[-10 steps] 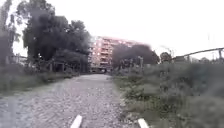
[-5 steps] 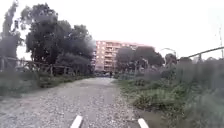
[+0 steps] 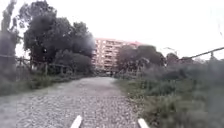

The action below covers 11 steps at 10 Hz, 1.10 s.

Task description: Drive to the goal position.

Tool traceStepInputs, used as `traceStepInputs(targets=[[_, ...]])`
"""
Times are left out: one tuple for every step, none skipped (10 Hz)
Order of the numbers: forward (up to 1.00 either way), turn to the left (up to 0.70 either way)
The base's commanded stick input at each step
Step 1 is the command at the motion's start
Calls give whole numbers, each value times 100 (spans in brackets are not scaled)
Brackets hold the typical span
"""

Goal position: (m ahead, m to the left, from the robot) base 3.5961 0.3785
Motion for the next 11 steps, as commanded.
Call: traceStepInputs(targets=[[100,0],[100,0],[100,0],[100,0],[100,0],[100,0],[100,0],[100,0],[100,0],[100,0],[100,0]])
